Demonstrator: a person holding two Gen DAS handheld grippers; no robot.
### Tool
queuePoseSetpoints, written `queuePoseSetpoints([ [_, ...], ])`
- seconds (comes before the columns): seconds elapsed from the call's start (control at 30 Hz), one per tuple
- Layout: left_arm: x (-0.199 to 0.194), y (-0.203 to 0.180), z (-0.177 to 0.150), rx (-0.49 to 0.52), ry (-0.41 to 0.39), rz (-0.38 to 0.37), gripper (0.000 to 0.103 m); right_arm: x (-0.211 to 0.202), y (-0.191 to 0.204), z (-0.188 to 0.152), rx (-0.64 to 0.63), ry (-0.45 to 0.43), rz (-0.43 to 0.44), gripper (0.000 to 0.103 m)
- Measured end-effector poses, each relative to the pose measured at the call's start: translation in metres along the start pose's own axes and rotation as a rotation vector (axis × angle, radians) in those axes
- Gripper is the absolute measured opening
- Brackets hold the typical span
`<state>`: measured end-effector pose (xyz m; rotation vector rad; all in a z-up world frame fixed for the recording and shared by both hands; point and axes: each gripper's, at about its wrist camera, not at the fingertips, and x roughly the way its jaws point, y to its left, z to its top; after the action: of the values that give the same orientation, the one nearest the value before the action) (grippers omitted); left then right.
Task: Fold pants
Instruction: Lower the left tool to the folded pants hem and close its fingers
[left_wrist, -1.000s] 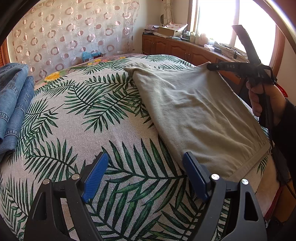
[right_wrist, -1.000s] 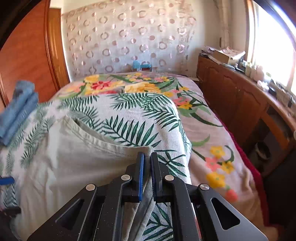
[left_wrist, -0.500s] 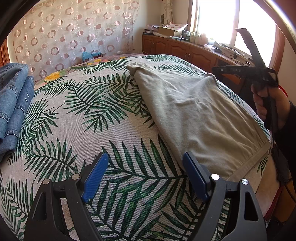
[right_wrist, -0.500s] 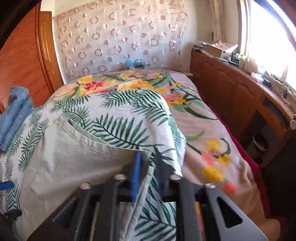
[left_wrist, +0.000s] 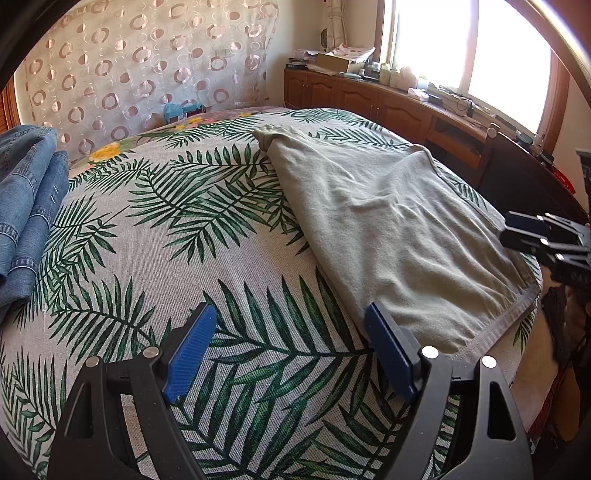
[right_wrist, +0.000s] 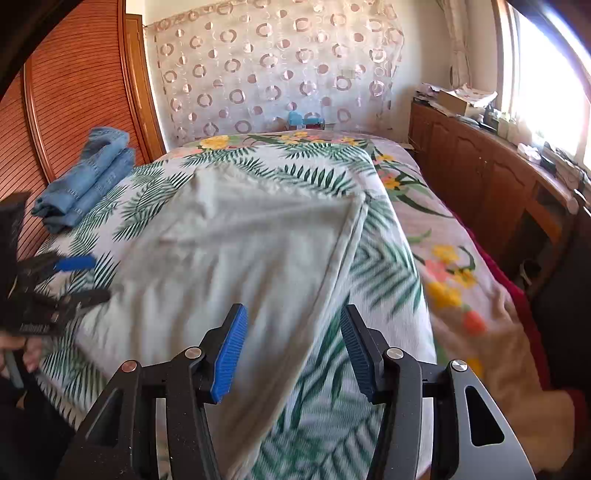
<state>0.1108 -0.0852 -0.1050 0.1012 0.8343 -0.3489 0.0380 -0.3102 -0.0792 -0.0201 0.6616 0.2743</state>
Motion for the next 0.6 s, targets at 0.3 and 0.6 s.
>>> queuePoseSetpoints([
  [0.3,-0.023,-0.005,-0.006,0.020,-0.036,0.008,0.084,-0.035,0.000,-0.024,0.055,-0.026,0.021,0.054],
  [0.6,-0.042,-0.035,-0.014,0.065,-0.044,-0.051,0.084,-0.035,0.009,-0.036,0.046,-0.004,0.025,0.054],
])
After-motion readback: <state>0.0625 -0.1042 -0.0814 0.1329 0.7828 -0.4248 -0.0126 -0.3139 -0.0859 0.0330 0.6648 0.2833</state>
